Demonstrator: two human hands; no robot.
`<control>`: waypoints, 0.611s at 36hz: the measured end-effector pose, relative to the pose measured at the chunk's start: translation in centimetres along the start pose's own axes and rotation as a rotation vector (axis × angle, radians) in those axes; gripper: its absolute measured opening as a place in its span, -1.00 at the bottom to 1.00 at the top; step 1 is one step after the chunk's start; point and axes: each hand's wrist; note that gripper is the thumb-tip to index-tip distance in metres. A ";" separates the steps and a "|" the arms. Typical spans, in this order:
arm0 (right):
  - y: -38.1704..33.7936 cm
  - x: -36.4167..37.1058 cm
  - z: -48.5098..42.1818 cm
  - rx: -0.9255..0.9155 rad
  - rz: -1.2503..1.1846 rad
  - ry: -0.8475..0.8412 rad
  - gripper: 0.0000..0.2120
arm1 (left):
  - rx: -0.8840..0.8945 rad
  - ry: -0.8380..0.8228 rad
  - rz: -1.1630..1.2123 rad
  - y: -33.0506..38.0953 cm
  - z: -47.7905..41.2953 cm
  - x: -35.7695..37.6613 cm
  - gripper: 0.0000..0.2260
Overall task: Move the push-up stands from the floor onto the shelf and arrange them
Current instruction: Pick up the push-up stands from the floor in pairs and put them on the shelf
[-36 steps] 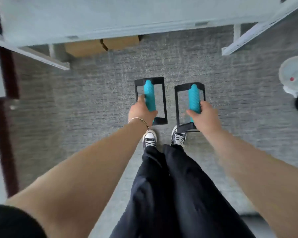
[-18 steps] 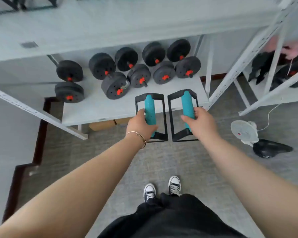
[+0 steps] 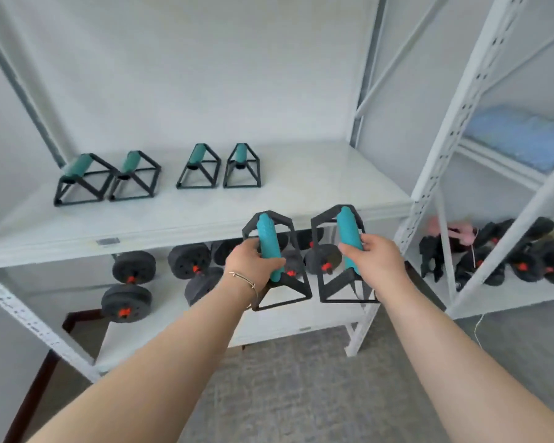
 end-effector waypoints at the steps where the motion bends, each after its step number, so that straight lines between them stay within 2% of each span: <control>1: -0.6 -0.3 -0.8 -0.011 -0.007 0.007 -0.69 | 0.006 0.005 0.013 0.7 -0.7 -0.2 -0.45; 6: -2.7 -1.4 -5.3 -0.034 -0.040 0.041 -0.73 | 0.043 0.043 -0.028 5.0 -4.3 -0.8 -0.36; 10: -3.0 -1.6 -10.5 -0.046 -0.040 0.052 -0.67 | 0.059 0.059 -0.045 8.5 -8.3 -0.1 -0.34; 15: -2.5 -2.0 -18.2 -0.066 -0.031 0.034 -0.62 | 0.036 0.048 0.021 12.0 -14.6 2.5 -0.33; 22: 0.0 -1.5 -30.8 -0.046 -0.057 -0.034 -0.71 | -0.023 0.069 0.034 15.9 -24.3 7.6 -0.36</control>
Point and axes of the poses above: each hand's wrist, its own z-axis away from the middle knuckle, its own x-axis out of the palm, y = z × x, and after that the axes turned 5 degrees about -x, right-handed
